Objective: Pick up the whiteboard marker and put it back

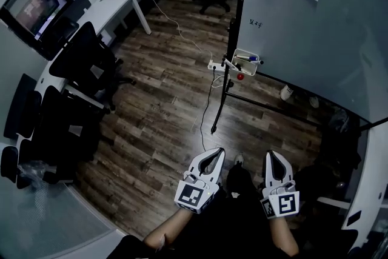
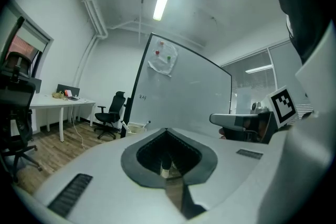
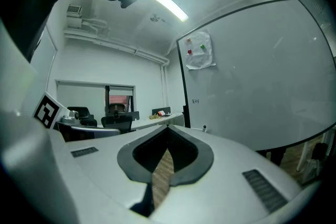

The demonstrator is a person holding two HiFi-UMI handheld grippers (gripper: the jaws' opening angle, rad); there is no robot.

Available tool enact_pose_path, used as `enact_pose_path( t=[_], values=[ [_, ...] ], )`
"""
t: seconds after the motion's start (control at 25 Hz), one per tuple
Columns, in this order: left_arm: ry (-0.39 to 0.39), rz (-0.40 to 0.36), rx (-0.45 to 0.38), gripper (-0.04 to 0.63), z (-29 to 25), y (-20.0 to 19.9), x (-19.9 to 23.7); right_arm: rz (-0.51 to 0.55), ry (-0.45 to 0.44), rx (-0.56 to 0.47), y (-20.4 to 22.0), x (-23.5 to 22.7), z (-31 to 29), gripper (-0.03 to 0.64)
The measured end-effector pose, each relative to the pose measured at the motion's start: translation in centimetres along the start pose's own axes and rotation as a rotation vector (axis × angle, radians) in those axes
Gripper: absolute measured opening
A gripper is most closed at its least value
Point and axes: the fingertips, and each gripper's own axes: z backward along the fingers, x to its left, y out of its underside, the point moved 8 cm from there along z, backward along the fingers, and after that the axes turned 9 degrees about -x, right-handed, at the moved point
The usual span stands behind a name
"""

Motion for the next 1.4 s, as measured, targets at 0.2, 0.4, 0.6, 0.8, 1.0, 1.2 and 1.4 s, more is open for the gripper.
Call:
enact_pose_path(
  t=[0.2, 0.4, 0.6, 0.8, 1.0, 1.2, 1.4],
  values=[
    [0.01, -0.01, 0.006, 0.008, -2.9, 0.3, 0.5, 0.002, -0.027, 0.0, 0.9, -1.8, -2.4, 0.012],
    [0.018, -0.003, -0.004, 0.008, -6.1, 0.4, 0.6, -0.013, -0.065, -0.068, -0.1, -4.0, -5.4, 0.012],
    [-0.021, -0.002, -0.01, 0.008, -10.0, -0.6, 0.9, -0.032, -0.054, -0.055, -0.4, -7.1, -7.6, 0.012],
    [-0.025, -0.005, -0.014, 0.008, -12.9, -0.4, 0.8, -0.04, -0.08, -0.061, -0.4, -9.8, -9.5, 0.012],
    [-0.039, -0.03, 0.002, 0.008, -14.5, 0.2, 0.6, -0.036, -0.111, -0.036, 0.3, -12.0, -10.7, 0.013],
    [-0.073, -0.046, 0.013, 0.008, -15.7, 0.3, 0.2, -0.039, -0.144, -0.04, 0.4, -13.3, -11.9, 0.012],
    [-0.096, -0.062, 0.023, 0.008, -17.2, 0.3, 0.6, -0.063, -0.145, -0.038, 0.4, -14.4, -13.8, 0.013]
  ],
)
